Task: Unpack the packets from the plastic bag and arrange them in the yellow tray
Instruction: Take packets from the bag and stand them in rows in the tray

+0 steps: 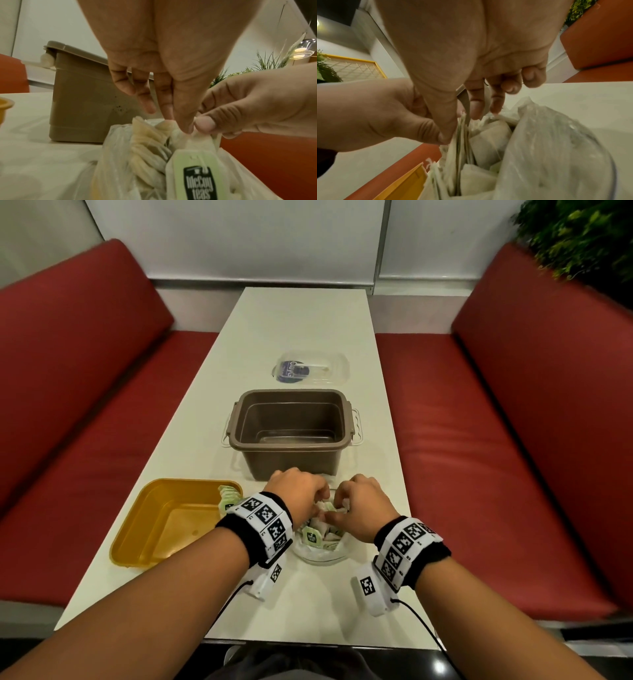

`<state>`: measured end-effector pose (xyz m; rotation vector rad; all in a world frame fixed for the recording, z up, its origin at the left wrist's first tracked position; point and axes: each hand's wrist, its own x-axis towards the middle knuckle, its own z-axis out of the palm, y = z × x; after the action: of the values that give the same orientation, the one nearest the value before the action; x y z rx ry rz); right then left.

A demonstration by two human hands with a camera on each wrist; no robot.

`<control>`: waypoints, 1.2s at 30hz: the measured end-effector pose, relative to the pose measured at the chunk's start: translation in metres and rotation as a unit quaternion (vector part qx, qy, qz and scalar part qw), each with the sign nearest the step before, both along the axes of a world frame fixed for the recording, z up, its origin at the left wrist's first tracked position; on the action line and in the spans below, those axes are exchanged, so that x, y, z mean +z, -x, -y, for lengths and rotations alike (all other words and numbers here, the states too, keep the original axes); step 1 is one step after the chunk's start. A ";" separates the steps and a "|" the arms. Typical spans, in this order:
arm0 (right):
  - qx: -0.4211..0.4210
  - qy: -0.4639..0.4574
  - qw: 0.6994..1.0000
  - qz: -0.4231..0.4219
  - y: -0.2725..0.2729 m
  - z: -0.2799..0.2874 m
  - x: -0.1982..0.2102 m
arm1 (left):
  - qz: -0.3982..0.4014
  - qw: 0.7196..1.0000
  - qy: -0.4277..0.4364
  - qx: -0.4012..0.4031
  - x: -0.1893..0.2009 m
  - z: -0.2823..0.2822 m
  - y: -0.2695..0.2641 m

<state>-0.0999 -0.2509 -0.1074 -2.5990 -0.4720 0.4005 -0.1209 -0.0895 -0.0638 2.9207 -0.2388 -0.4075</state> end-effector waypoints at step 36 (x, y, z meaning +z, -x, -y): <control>0.026 -0.270 0.954 -0.126 0.012 -0.158 0.052 | 0.055 0.998 0.005 -0.030 0.077 -0.168 0.031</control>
<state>-0.1122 -0.0930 -0.0555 -1.9808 -0.4808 0.5290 -0.1523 0.0784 0.0135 2.9344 -0.3425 -0.2542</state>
